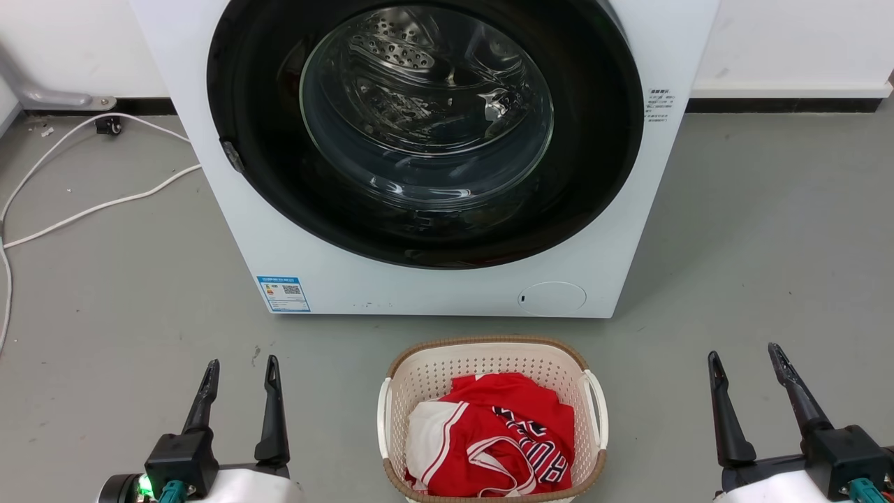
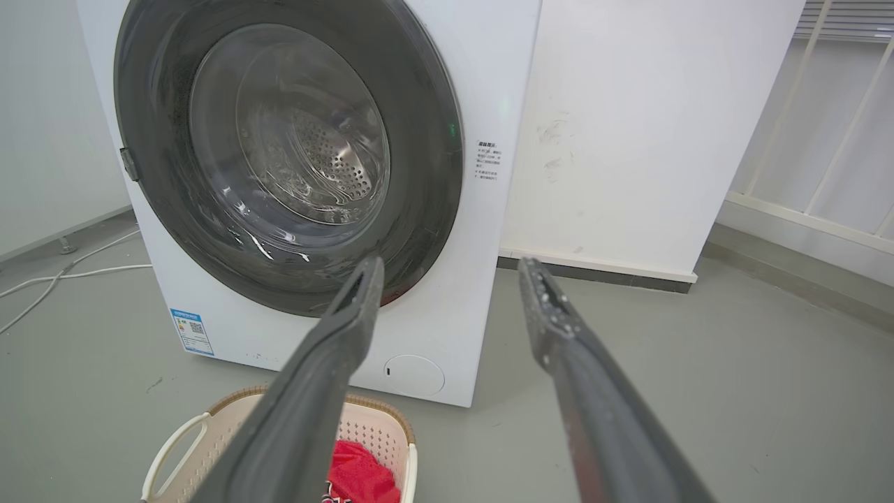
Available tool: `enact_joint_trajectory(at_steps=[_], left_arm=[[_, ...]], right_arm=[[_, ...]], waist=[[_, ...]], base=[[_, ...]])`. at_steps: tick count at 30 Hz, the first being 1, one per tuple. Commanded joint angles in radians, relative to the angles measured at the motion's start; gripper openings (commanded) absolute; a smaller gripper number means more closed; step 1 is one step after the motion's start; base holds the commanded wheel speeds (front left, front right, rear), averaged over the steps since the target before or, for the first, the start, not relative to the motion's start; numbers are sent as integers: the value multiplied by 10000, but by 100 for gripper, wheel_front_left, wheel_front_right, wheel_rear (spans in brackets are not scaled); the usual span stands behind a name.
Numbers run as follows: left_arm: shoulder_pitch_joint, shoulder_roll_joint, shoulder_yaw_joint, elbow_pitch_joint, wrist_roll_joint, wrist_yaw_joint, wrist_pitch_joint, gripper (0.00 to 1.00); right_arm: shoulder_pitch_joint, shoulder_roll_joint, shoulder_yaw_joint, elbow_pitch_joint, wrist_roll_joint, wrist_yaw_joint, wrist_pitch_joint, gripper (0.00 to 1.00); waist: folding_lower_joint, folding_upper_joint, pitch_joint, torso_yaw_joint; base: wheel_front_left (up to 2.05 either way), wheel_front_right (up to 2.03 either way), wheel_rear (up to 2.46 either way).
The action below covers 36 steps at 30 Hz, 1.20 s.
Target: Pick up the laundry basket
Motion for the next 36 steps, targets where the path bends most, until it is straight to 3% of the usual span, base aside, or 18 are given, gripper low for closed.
enact_joint_trajectory(at_steps=[1,24,30,36], left_arm=[[123,30,26,-41,9,14,-39,100],[-330,29,150,349,-259,-75,-38,100],[-1445,27,164,1143,-445,-466,-36,100],[-3366,58,-81,2917,-187,-849,-36,100]], right_arm=[[86,-47,-13,-24,38,-3,-25,100],[-323,-44,-172,181,447,-3,-25,100],[-1412,-41,-158,962,360,-3,-23,100],[-3255,-36,163,2626,-41,-5,-22,100]], waist=[[0,0,-2,-2],[0,0,345,-79],[0,0,1307,-217],[0,0,2894,-314]], base=[[0,0,0],[0,0,0],[0,0,0],[0,0,0]])
